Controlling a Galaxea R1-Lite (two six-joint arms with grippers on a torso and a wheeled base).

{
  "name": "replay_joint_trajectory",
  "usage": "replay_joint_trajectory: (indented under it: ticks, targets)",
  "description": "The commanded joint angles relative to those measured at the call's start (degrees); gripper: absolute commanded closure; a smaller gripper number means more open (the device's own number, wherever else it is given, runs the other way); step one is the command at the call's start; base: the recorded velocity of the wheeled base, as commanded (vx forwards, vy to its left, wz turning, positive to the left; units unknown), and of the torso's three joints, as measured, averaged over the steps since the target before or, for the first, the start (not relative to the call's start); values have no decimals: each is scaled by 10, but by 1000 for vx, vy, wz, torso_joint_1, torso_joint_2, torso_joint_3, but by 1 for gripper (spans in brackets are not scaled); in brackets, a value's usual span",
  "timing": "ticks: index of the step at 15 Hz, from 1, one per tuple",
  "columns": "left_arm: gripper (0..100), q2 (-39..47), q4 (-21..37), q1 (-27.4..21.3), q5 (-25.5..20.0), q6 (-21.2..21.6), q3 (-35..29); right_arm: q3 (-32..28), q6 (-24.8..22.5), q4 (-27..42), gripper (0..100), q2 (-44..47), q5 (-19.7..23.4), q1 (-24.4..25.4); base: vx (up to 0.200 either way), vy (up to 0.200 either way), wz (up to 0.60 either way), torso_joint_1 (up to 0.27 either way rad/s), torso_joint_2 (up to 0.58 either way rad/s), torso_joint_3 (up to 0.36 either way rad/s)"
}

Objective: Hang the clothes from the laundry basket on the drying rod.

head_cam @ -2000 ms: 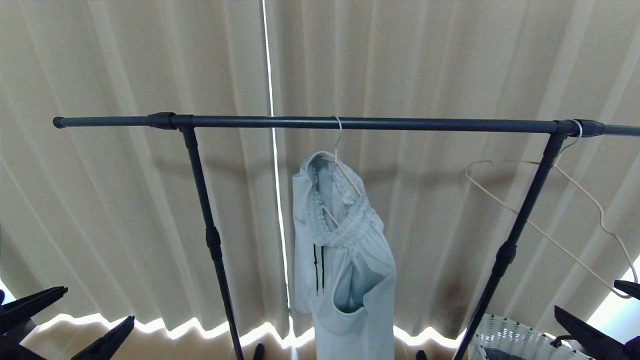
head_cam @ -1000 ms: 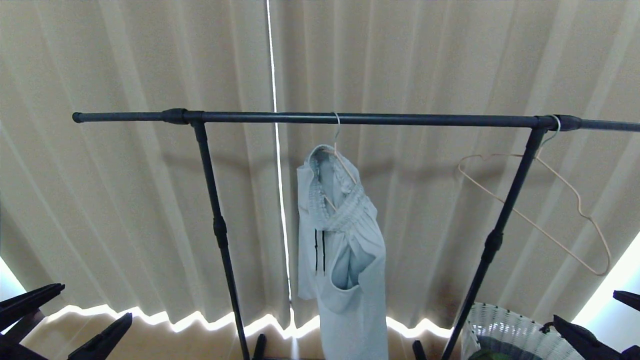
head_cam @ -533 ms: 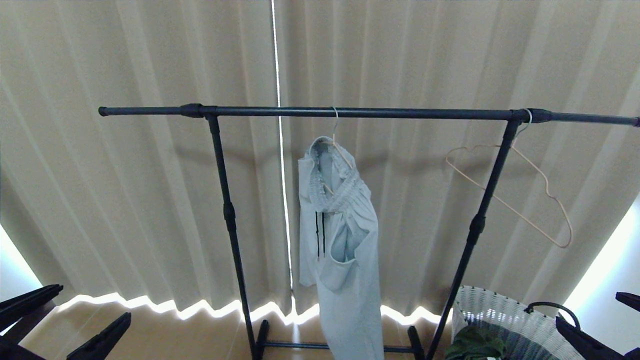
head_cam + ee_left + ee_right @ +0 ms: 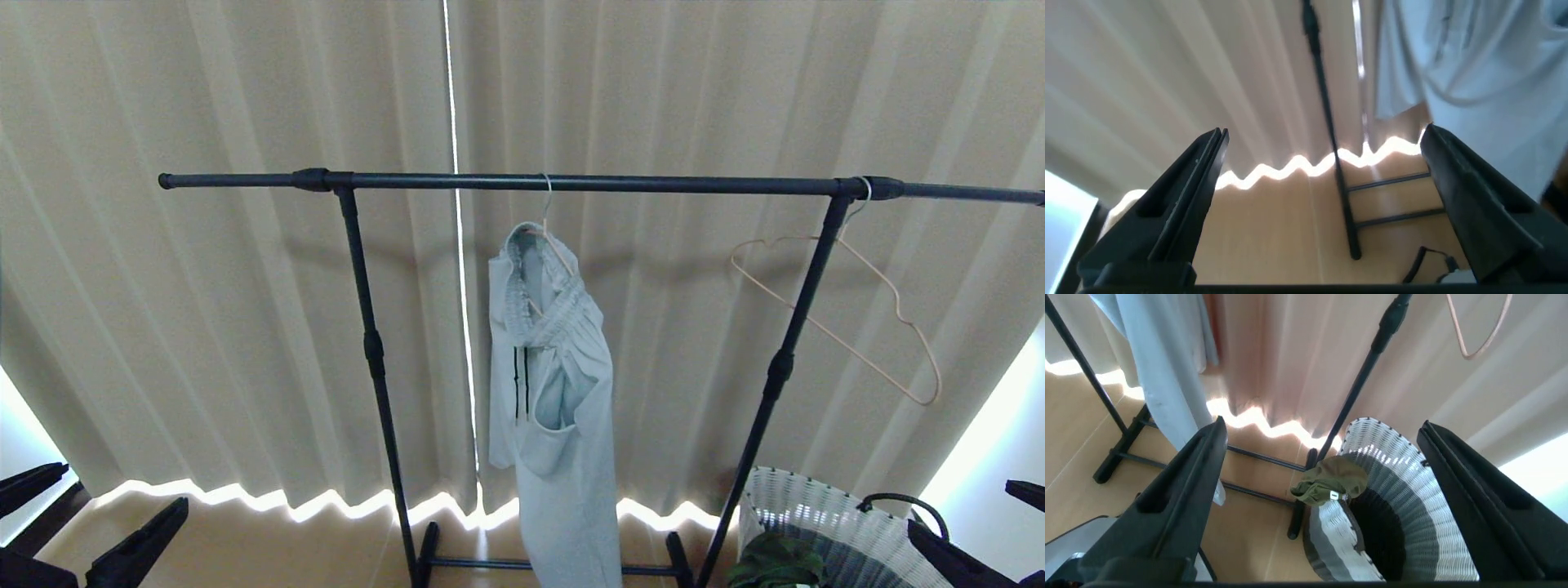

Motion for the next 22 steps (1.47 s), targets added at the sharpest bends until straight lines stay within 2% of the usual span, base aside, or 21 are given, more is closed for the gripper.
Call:
replay_joint_trajectory:
  ticks: [1,6,8,13,20,22]
  targets:
    - [0,16,0,16,0,1,-3,1,-1,0,0,-1,0,1,0,0,0,0,0,0]
    - [0,17,0,9,-1,3,-3,0,-2,1,0,1,0,0,0,0,0,0,0,0]
    - [0,27,-1,-28,-2,8,-6,1,-3,2,0,2,0,1,0,0,0,-38,99,45]
    - [0,26,-2,-65,-2,5,-5,2,-3,2,0,2,0,0,0,0,0,-203,435,221]
    - [0,6,-3,-62,-1,6,-2,1,-3,2,0,3,-1,0,0,0,0,-221,482,259]
    - [0,7,-4,-62,-1,-2,-22,1,-4,3,0,6,-1,1,0,0,0,-202,469,256]
